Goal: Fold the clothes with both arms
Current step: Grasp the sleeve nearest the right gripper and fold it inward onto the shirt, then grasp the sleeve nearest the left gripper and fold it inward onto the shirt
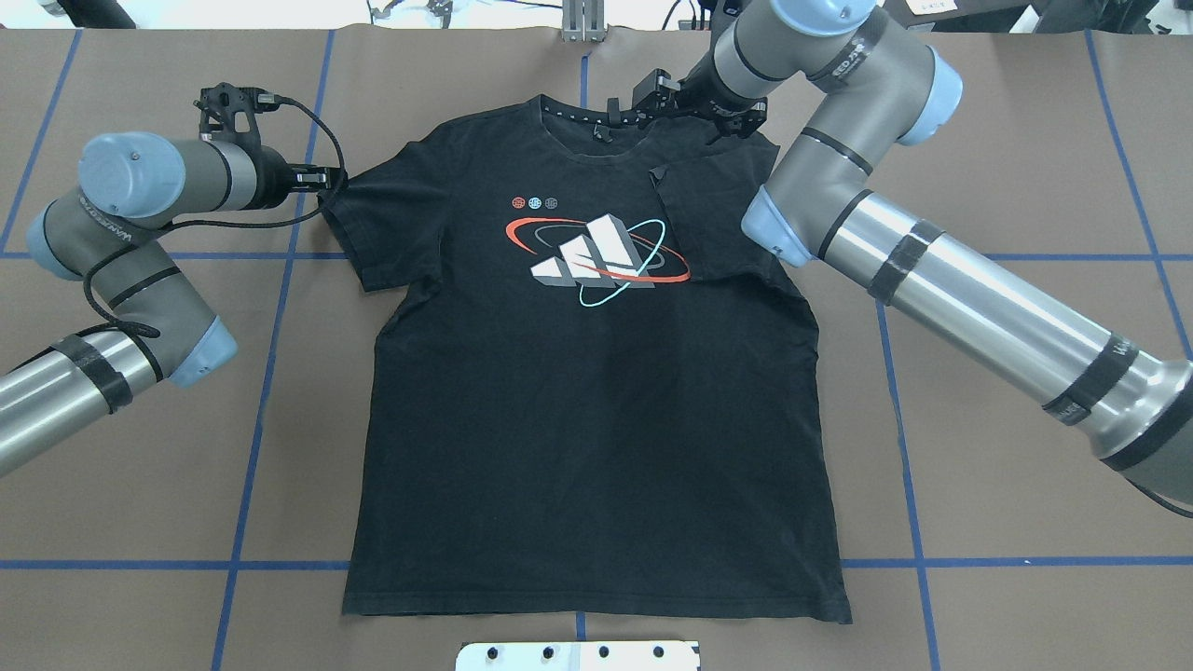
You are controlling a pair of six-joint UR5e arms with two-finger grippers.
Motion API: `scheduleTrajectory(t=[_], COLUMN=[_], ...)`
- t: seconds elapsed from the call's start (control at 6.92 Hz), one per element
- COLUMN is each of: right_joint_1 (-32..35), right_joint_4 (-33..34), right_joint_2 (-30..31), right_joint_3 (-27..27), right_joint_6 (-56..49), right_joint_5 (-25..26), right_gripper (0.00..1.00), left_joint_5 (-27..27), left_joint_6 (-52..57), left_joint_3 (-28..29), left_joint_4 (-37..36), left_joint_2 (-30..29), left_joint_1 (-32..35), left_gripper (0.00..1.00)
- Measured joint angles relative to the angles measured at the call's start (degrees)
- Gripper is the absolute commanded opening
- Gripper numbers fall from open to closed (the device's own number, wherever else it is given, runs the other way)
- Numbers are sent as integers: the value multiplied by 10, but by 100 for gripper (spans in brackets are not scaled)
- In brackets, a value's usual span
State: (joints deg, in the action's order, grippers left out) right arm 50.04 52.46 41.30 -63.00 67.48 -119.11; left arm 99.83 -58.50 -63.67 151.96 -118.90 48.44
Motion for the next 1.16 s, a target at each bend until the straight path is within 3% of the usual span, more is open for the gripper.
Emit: scheduleTrajectory(t=[0.58,0.72,1.16], right_joint_1=[22,25,29], right_joint_4=[2,2,2], right_joint_2=[17,18,18], right_joint_3=[-21,-21,-21], right_joint_6=[0,0,0], right_joint_5=[-37,-40,-44], right_gripper=[100,100,100], left_joint_5=[0,1,7], left_joint_6=[6,14,26], left_joint_3=[4,4,-7], left_joint_4=[0,0,-8], left_joint_2=[0,1,1], left_joint_1=[-4,-5,-3], left_gripper=[15,1,0])
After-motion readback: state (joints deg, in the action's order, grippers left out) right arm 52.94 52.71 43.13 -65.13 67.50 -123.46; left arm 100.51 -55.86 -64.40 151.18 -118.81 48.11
